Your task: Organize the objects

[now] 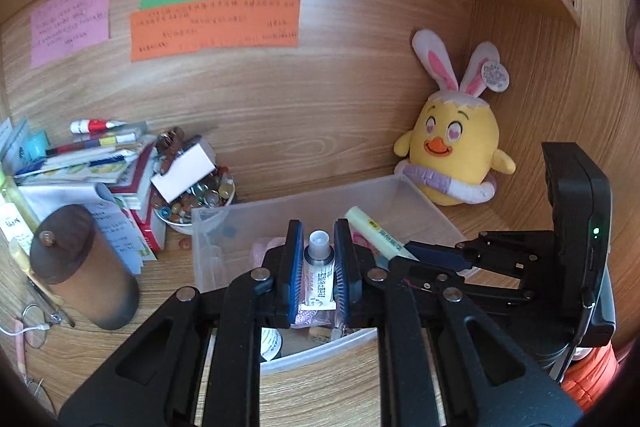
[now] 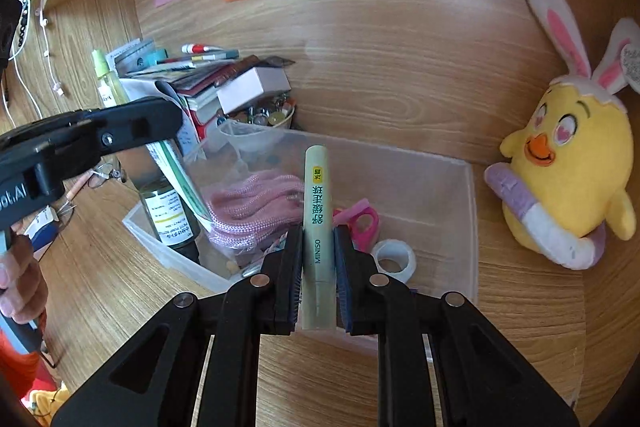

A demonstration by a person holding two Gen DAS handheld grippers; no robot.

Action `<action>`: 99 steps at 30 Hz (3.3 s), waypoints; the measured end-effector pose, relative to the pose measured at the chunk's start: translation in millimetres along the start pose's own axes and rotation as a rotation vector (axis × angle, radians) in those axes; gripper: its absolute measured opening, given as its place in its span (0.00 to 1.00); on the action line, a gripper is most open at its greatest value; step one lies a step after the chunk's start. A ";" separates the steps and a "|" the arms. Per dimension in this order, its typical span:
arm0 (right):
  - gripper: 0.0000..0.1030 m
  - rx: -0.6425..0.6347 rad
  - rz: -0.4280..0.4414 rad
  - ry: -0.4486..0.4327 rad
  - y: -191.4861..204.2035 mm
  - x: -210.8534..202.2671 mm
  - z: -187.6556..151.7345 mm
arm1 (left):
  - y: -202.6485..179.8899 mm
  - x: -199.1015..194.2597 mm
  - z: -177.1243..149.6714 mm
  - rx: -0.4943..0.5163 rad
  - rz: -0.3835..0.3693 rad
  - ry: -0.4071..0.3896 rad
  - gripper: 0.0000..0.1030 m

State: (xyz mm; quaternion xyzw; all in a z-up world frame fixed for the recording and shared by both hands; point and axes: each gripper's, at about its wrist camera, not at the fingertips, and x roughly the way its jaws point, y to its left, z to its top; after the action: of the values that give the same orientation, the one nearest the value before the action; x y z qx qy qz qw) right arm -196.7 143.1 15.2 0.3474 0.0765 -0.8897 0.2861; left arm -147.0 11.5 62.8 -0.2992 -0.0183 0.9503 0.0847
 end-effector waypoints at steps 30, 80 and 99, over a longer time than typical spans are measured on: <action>0.49 -0.037 -0.009 -0.056 11.4 -31.2 -7.5 | 8.3 -3.2 -21.5 -0.010 0.000 0.044 0.45; 0.88 0.021 -0.022 -0.118 18.2 -68.3 -54.6 | 13.7 -37.9 -87.9 -0.059 0.050 0.016 0.96; 0.88 0.024 -0.022 -0.118 18.5 -68.7 -54.5 | 10.8 -40.8 -88.1 -0.060 0.053 -0.001 0.96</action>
State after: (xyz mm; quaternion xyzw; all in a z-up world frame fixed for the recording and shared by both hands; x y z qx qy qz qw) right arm -114.1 177.4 21.2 0.2971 0.0528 -0.9126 0.2759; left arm -65.3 -7.5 12.7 -0.3013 -0.0387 0.9514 0.0505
